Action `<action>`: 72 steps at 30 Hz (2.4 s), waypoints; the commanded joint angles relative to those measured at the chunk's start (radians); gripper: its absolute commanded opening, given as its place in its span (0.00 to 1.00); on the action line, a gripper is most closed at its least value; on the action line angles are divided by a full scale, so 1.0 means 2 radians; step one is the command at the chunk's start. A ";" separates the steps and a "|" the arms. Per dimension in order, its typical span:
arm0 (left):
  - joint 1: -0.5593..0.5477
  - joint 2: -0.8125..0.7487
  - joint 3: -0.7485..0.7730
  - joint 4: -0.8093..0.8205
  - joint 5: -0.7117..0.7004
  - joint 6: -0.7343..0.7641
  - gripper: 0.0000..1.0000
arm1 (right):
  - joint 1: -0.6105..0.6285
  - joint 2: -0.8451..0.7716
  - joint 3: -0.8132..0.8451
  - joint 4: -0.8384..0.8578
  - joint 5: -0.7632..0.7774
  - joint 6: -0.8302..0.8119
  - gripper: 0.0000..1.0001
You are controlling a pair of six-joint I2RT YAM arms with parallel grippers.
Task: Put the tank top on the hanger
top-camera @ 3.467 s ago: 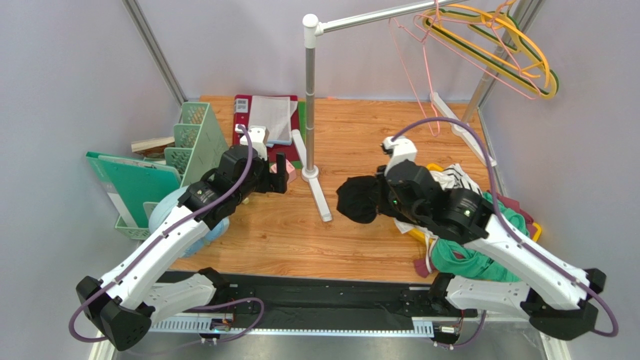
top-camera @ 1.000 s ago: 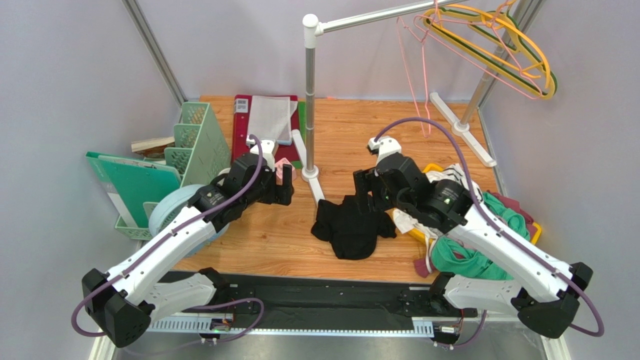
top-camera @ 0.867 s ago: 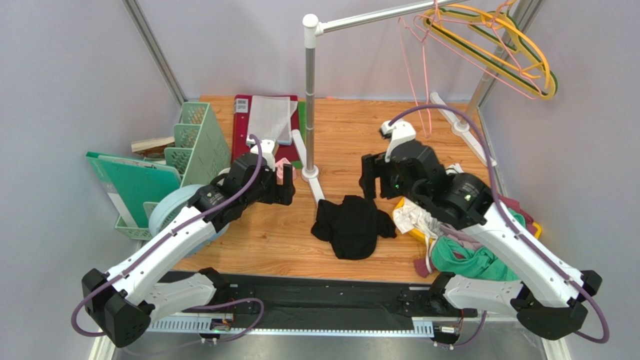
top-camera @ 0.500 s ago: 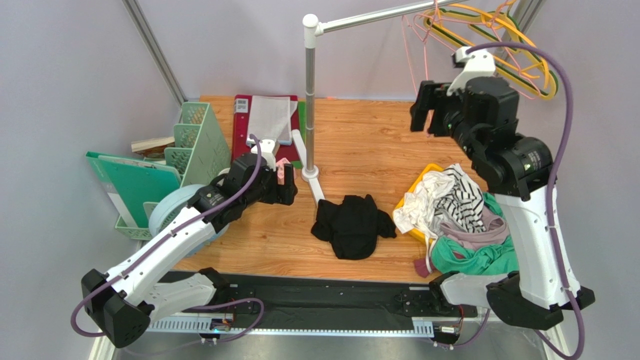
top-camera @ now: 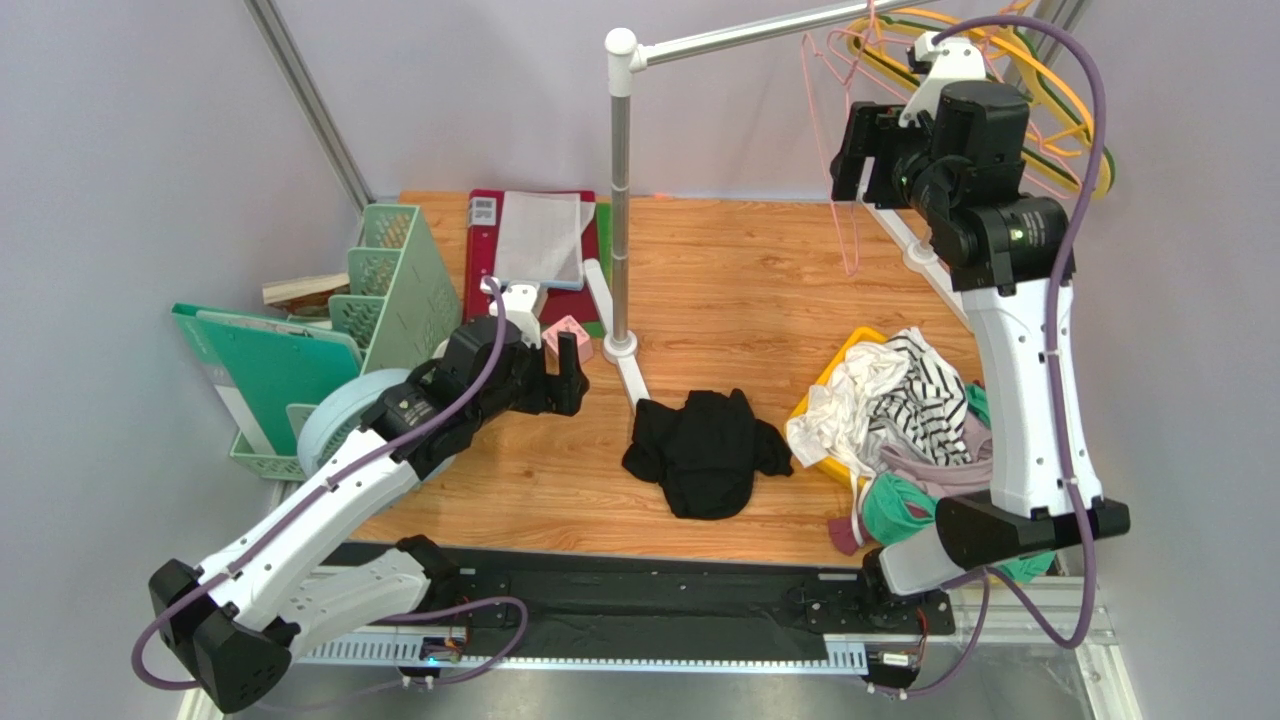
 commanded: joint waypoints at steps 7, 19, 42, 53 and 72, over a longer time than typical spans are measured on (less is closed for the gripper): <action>-0.001 -0.015 -0.003 0.001 -0.010 -0.029 0.93 | -0.011 0.073 0.062 0.030 -0.005 -0.062 0.77; -0.002 -0.020 -0.007 -0.005 -0.022 -0.035 0.94 | -0.011 0.080 0.047 0.036 -0.009 -0.057 0.33; -0.001 -0.011 -0.005 0.002 -0.015 -0.029 0.94 | -0.010 0.067 0.077 0.045 -0.002 -0.056 0.00; -0.002 -0.009 -0.007 0.002 -0.010 -0.029 0.94 | 0.014 0.006 0.000 0.046 0.024 -0.050 0.00; -0.002 0.020 0.018 -0.008 0.005 0.000 0.94 | 0.104 -0.133 -0.190 0.020 0.067 -0.027 0.00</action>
